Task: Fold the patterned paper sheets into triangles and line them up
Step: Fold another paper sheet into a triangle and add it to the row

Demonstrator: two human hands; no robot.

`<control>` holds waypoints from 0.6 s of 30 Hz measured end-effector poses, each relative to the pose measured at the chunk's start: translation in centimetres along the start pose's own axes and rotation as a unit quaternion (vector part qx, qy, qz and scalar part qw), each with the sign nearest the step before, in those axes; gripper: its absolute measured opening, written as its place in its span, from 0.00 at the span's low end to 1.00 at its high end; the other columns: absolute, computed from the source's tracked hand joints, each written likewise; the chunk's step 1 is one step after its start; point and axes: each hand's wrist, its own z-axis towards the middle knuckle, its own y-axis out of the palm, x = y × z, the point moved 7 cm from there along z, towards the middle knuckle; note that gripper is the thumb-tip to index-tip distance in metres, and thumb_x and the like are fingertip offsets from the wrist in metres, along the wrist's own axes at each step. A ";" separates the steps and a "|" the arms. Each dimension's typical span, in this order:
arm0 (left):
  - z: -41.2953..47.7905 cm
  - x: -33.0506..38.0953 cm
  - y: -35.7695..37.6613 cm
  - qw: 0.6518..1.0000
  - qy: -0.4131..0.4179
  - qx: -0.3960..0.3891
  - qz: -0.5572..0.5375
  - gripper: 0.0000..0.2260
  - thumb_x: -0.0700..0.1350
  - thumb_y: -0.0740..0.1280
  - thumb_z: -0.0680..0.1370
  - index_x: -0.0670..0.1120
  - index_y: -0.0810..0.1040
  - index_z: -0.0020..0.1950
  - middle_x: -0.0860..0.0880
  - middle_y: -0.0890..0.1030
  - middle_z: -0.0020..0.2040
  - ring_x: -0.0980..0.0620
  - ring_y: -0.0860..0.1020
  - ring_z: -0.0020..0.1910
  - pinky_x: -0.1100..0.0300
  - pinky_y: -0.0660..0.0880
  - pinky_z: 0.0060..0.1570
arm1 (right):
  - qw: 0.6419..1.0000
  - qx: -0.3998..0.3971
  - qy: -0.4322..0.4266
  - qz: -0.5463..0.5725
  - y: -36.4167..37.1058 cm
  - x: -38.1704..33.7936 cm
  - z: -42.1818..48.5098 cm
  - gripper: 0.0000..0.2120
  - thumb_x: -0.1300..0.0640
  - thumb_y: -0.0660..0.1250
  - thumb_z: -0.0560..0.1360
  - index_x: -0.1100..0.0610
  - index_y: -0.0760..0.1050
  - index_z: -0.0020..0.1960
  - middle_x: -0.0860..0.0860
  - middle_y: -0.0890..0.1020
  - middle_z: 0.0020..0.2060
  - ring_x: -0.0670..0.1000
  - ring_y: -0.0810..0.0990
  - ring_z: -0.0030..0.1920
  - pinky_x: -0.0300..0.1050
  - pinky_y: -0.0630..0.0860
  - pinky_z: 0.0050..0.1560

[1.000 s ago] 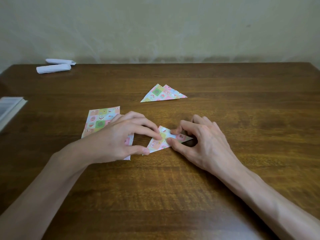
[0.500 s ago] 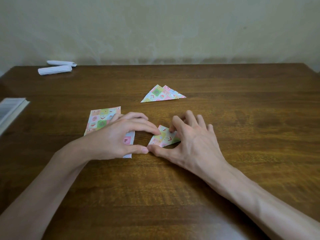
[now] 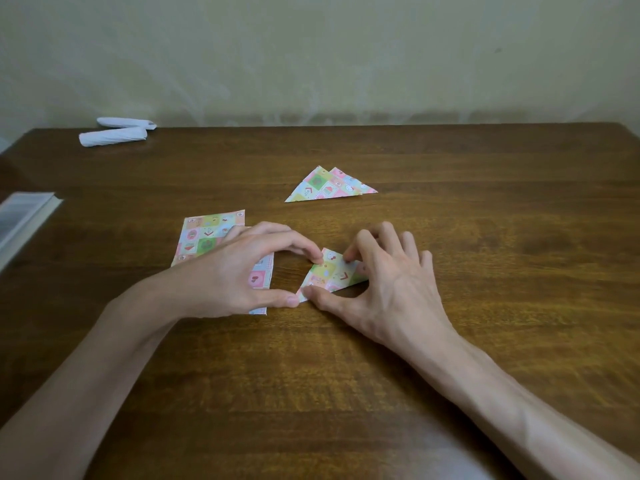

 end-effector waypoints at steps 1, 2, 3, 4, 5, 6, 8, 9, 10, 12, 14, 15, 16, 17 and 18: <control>0.0 -0.1 0.1 1.000 -0.002 -0.004 0.001 0.24 0.58 0.74 0.75 0.72 0.71 0.68 0.75 0.66 0.67 0.72 0.61 0.71 0.51 0.60 0.74 | 1.000 -0.004 0.001 0.000 0.0 0.1 0.0 0.31 0.21 0.66 0.64 0.44 0.69 0.54 0.42 0.67 0.56 0.50 0.67 0.59 0.52 0.66 0.57; 0.0 -0.2 0.1 1.000 -0.004 -0.007 0.002 0.24 0.59 0.74 0.75 0.73 0.70 0.68 0.74 0.66 0.67 0.71 0.61 0.72 0.51 0.60 0.74 | 1.000 -0.006 0.001 -0.003 0.0 0.1 0.1 0.31 0.21 0.66 0.65 0.44 0.69 0.54 0.42 0.67 0.56 0.50 0.67 0.59 0.51 0.66 0.57; -0.1 -0.3 0.1 1.000 -0.007 -0.007 0.004 0.24 0.60 0.73 0.75 0.73 0.70 0.68 0.73 0.67 0.68 0.70 0.61 0.73 0.50 0.59 0.75 | 1.000 -0.004 0.000 -0.004 0.0 0.0 0.1 0.31 0.21 0.66 0.65 0.44 0.69 0.54 0.42 0.67 0.56 0.50 0.67 0.59 0.51 0.66 0.57; -0.1 -0.2 0.0 1.000 -0.007 -0.002 0.008 0.24 0.61 0.73 0.75 0.73 0.70 0.69 0.72 0.68 0.69 0.68 0.61 0.74 0.48 0.58 0.76 | 1.000 -0.001 -0.002 -0.004 0.0 -0.1 0.1 0.31 0.21 0.66 0.65 0.44 0.69 0.54 0.42 0.67 0.56 0.49 0.67 0.59 0.51 0.66 0.57; -0.1 -0.1 0.0 1.000 -0.002 0.009 0.013 0.23 0.61 0.72 0.76 0.72 0.70 0.69 0.72 0.69 0.69 0.67 0.61 0.75 0.46 0.57 0.77 | 1.000 0.001 -0.003 -0.002 0.0 -0.1 0.1 0.31 0.22 0.66 0.65 0.44 0.70 0.54 0.41 0.67 0.55 0.49 0.67 0.58 0.51 0.66 0.57; -0.1 0.2 -0.1 1.000 0.007 0.023 0.017 0.22 0.60 0.72 0.76 0.71 0.71 0.68 0.71 0.71 0.68 0.66 0.62 0.75 0.44 0.55 0.78 | 1.000 0.002 -0.003 0.003 0.0 0.0 0.1 0.31 0.22 0.67 0.65 0.44 0.70 0.54 0.41 0.67 0.55 0.49 0.67 0.58 0.51 0.66 0.56; 0.1 0.7 -0.1 0.998 0.016 0.053 0.023 0.20 0.59 0.72 0.77 0.69 0.73 0.67 0.71 0.72 0.66 0.66 0.63 0.74 0.41 0.52 0.78 | 1.000 0.002 -0.003 0.021 -0.1 0.4 0.2 0.29 0.25 0.68 0.65 0.44 0.71 0.54 0.41 0.68 0.55 0.49 0.68 0.58 0.50 0.66 0.56; 0.2 0.8 -0.1 0.998 0.015 0.062 0.026 0.20 0.59 0.72 0.76 0.70 0.73 0.67 0.71 0.73 0.65 0.66 0.63 0.74 0.40 0.51 0.78 | 1.000 0.001 -0.003 0.027 -0.1 0.5 0.2 0.28 0.25 0.69 0.66 0.44 0.72 0.54 0.41 0.69 0.56 0.49 0.68 0.58 0.50 0.66 0.56; 0.2 0.9 0.0 0.997 0.013 0.066 0.030 0.21 0.60 0.73 0.75 0.70 0.73 0.66 0.72 0.72 0.65 0.67 0.63 0.73 0.41 0.51 0.78 | 1.000 0.000 -0.004 0.030 -0.1 0.6 0.3 0.27 0.26 0.69 0.66 0.44 0.72 0.54 0.41 0.69 0.56 0.49 0.68 0.58 0.50 0.66 0.57; 0.3 0.9 0.1 0.997 0.011 0.069 0.034 0.22 0.61 0.74 0.74 0.71 0.73 0.66 0.73 0.70 0.65 0.69 0.62 0.72 0.43 0.53 0.77 | 0.999 0.002 -0.007 0.031 0.0 0.7 0.3 0.27 0.26 0.69 0.66 0.43 0.72 0.54 0.41 0.69 0.56 0.48 0.68 0.58 0.49 0.66 0.56; 0.3 0.6 0.2 0.998 0.001 0.060 0.025 0.23 0.61 0.75 0.73 0.73 0.73 0.66 0.75 0.68 0.65 0.73 0.59 0.71 0.45 0.56 0.76 | 0.999 0.004 -0.010 0.035 0.0 0.7 0.2 0.27 0.26 0.69 0.66 0.43 0.72 0.54 0.41 0.69 0.55 0.48 0.68 0.57 0.49 0.66 0.56; 0.2 0.5 0.2 0.998 -0.006 0.055 0.021 0.23 0.61 0.74 0.73 0.74 0.72 0.65 0.75 0.67 0.65 0.73 0.58 0.70 0.45 0.57 0.75 | 0.999 0.006 -0.013 0.041 0.0 0.8 0.2 0.27 0.26 0.70 0.66 0.43 0.72 0.55 0.40 0.69 0.55 0.48 0.68 0.57 0.49 0.66 0.56; 0.2 0.5 0.3 0.998 -0.007 0.051 0.021 0.23 0.62 0.74 0.73 0.75 0.72 0.65 0.74 0.66 0.65 0.71 0.57 0.72 0.45 0.57 0.74 | 0.998 0.007 -0.014 0.053 -0.1 1.0 0.2 0.27 0.27 0.70 0.66 0.42 0.72 0.56 0.40 0.70 0.55 0.47 0.69 0.57 0.49 0.67 0.56; 0.3 0.6 0.3 0.998 0.006 0.049 0.027 0.22 0.62 0.73 0.74 0.74 0.73 0.66 0.73 0.67 0.66 0.68 0.58 0.74 0.44 0.57 0.75 | 0.997 0.006 -0.012 0.070 -0.3 1.3 0.3 0.27 0.29 0.71 0.66 0.41 0.73 0.58 0.40 0.70 0.55 0.47 0.70 0.57 0.48 0.67 0.57; 0.4 0.8 0.4 0.998 0.027 0.047 0.038 0.20 0.62 0.72 0.75 0.72 0.74 0.66 0.72 0.69 0.68 0.64 0.58 0.76 0.45 0.57 0.75 | 0.996 0.004 -0.011 0.085 -0.3 1.6 0.4 0.28 0.30 0.72 0.66 0.41 0.72 0.61 0.40 0.70 0.55 0.47 0.70 0.58 0.48 0.67 0.57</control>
